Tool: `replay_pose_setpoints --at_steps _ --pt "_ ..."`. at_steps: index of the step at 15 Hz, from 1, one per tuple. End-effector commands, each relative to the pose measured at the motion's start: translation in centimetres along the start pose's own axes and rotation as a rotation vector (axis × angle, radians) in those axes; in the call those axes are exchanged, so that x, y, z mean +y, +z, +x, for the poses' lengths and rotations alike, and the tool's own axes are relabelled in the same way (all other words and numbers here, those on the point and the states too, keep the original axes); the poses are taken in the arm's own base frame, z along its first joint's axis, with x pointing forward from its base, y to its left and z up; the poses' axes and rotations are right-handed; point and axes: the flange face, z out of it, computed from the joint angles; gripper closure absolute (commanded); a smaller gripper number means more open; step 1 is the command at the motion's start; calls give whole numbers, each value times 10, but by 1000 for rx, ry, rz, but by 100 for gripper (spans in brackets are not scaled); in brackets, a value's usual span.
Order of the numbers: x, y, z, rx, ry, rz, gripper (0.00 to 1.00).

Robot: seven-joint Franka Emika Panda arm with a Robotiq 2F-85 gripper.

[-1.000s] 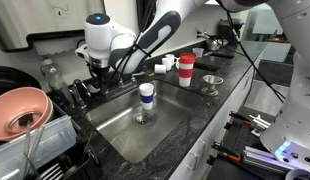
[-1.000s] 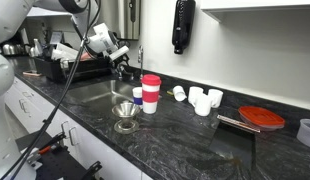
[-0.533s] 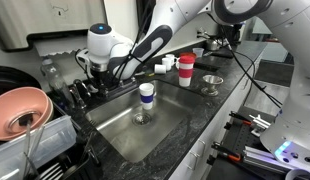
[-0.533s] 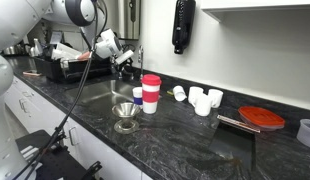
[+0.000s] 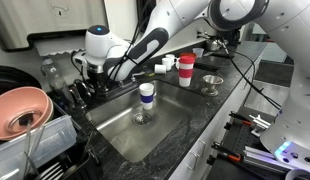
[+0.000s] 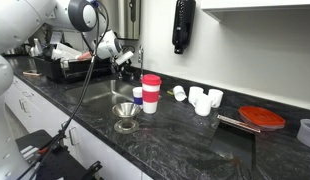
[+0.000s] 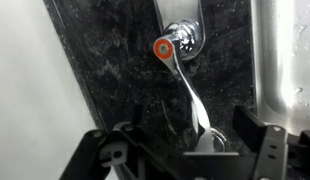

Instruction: Push the left faucet handle forwards

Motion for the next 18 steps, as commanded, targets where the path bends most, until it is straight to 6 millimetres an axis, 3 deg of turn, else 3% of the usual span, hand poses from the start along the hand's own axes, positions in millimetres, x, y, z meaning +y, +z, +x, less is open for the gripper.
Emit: replay_pose_setpoints --at_steps 1,6,10,18 --pt "11 3 -4 30 -3 1 41" --pt "13 3 -6 30 5 1 77" --pt "10 5 -7 29 10 20 99" --pt "8 5 -8 33 -21 25 95"
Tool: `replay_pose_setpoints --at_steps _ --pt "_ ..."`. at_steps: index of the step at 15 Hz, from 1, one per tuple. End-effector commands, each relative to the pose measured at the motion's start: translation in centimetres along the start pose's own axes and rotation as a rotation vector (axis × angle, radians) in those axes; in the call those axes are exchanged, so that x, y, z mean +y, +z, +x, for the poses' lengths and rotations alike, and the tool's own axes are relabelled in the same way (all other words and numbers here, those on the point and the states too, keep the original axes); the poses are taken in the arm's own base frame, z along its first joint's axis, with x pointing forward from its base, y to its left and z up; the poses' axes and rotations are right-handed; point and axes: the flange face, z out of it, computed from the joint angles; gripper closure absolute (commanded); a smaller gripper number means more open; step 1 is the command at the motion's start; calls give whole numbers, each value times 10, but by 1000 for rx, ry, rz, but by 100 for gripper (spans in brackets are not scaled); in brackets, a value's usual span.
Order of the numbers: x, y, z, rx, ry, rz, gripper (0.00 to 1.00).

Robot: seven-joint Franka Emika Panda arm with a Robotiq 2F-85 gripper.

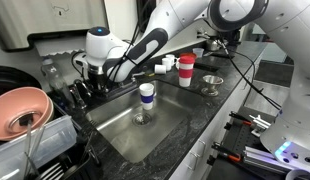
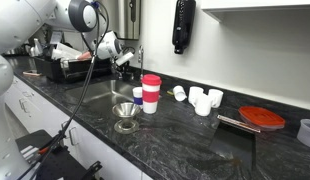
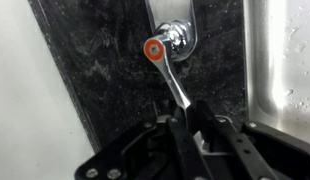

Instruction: Push the left faucet handle forwards

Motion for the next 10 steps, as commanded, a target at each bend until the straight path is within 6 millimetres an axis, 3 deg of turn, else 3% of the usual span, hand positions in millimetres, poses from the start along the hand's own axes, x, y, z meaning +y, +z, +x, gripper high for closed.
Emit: replay_pose_setpoints --at_steps 1,10 --pt "10 0 -7 33 -5 -1 95" --pt "-6 -4 -9 64 -20 19 95"
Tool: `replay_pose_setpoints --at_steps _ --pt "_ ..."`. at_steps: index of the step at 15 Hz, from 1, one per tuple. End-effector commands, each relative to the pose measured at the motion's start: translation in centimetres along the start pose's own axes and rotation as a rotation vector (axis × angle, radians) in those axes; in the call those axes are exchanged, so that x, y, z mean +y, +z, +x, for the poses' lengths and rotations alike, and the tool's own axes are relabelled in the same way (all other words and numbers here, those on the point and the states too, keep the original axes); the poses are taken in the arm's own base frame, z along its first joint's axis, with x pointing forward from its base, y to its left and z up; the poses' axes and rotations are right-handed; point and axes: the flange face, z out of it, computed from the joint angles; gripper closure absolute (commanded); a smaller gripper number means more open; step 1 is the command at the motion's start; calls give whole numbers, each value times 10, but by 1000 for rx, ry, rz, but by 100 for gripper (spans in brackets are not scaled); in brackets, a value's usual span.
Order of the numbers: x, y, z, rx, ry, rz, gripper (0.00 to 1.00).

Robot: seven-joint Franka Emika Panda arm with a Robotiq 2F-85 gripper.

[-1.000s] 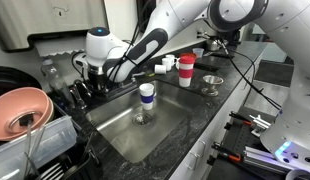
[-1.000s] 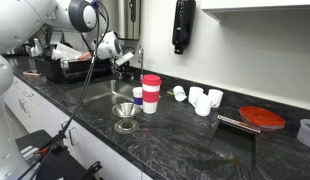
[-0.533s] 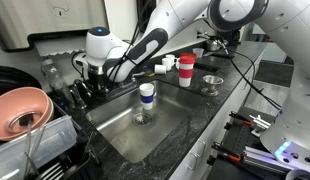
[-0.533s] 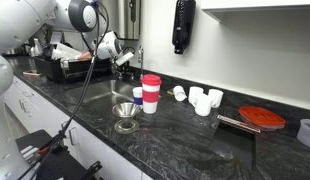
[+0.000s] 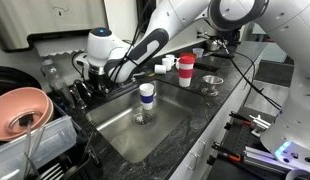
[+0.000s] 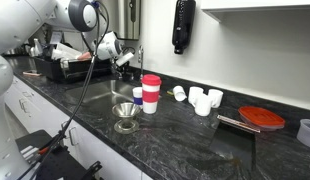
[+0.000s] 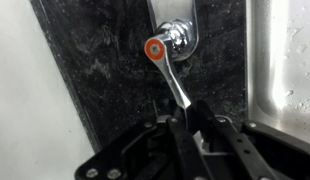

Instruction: Push the left faucet handle forwards

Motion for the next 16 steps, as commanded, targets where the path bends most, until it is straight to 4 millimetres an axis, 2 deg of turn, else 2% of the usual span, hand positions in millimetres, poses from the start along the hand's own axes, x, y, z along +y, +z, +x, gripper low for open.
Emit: replay_pose_setpoints --at_steps 1,16 --pt "-6 -5 -7 49 -3 24 95" --pt "-26 -12 -28 136 -41 29 95"
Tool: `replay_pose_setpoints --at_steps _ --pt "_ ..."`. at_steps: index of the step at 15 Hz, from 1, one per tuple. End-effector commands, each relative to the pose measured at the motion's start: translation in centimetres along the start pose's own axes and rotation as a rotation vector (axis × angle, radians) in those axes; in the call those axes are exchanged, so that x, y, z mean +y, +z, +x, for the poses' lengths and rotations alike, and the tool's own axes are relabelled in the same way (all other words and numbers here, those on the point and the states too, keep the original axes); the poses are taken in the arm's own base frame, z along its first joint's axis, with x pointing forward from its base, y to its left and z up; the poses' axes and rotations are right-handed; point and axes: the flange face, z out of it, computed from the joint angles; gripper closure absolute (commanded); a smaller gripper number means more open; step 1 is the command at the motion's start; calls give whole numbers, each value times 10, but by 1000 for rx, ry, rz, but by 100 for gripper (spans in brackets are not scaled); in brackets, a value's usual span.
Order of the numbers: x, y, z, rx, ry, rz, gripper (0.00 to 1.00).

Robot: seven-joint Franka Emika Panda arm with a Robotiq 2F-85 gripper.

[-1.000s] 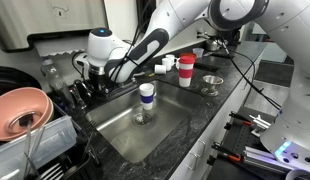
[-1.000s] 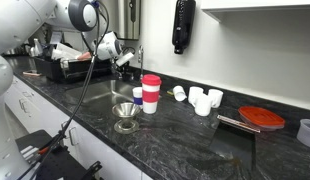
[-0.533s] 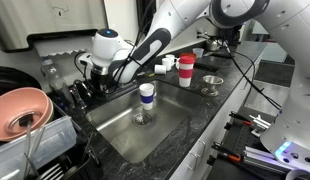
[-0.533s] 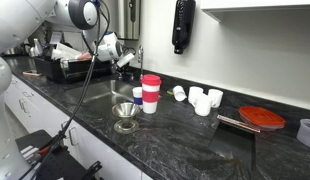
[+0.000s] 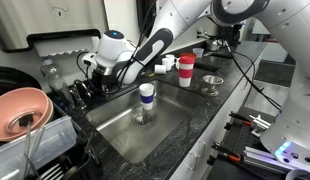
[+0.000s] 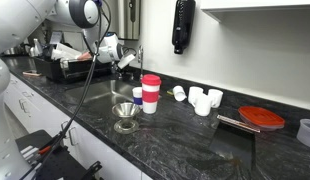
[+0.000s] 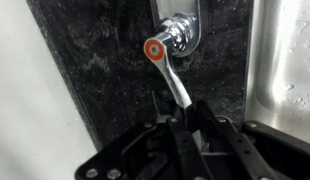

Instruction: Push the left faucet handle forwards

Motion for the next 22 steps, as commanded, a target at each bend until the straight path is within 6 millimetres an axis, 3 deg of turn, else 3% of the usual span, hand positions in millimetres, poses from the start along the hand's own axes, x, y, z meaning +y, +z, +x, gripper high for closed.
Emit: replay_pose_setpoints --at_steps 1,22 --pt "-19 -12 -6 12 -3 53 95" --pt "-32 -27 -38 -10 -55 40 95"
